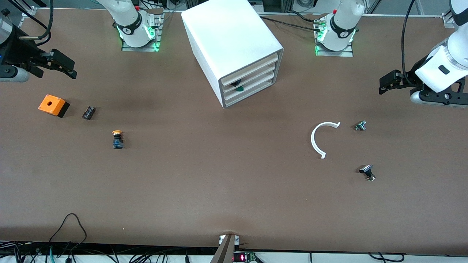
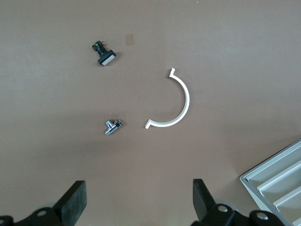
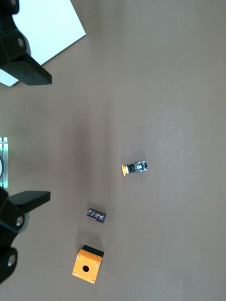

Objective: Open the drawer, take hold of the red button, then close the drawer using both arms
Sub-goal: 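Reach both grippers to the front of the white cabinet's drawer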

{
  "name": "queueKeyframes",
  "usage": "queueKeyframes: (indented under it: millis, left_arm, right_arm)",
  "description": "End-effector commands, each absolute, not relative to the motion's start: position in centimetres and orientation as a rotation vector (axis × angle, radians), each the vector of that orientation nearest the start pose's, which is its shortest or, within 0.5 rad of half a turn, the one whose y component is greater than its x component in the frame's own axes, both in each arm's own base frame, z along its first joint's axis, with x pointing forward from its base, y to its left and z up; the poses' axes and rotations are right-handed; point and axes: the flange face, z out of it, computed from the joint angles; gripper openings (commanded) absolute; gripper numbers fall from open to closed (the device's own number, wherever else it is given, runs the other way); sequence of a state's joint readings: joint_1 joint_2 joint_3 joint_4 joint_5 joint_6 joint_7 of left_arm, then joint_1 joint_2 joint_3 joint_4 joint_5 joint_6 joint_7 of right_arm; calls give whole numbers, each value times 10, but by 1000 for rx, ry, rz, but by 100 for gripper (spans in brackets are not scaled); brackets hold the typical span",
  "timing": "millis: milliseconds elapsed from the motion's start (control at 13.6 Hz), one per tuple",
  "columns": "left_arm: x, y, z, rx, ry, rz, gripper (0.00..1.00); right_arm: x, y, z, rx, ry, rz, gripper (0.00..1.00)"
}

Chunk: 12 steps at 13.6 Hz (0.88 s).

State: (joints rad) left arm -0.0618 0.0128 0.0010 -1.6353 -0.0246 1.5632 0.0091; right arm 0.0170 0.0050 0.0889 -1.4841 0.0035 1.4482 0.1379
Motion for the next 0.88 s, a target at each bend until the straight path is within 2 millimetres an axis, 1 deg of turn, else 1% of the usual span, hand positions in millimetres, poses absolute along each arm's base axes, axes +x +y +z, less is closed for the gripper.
queueKeyframes:
  millis: [0,220,293,366,440,513,586,733,806]
  left_arm:
    - [557,-35,593,-3166,111,147,99]
    - [557,-35,592,-3166,111,149,99]
    - [557,-35,592,-3166,111,149,99]
    - [557,-35,592,-3166,109,149,99]
    - [557,-35,592,-3166,109,149,99]
    - [557,-35,592,-3166,109,149,99]
    - [557,-35,593,-3168,109,147,99]
    - [552,-38,592,-3182,101,205,99]
    - [547,-45,597,-3199,123,256,99]
  right_arm:
    - [539,59,661,-3138,74,25,99]
    - [541,57,661,-3135,73,23,99]
    - [540,59,658,-3137,93,42,99]
    - [540,58,652,-3144,130,64,99]
    - [543,56,645,-3150,124,78,99]
    - [545,55,642,-3149,124,92,99]
    - [548,56,633,-3151,117,133,99]
    - [552,61,618,-3144,48,199,99]
    - [554,69,613,-3140,45,212,99]
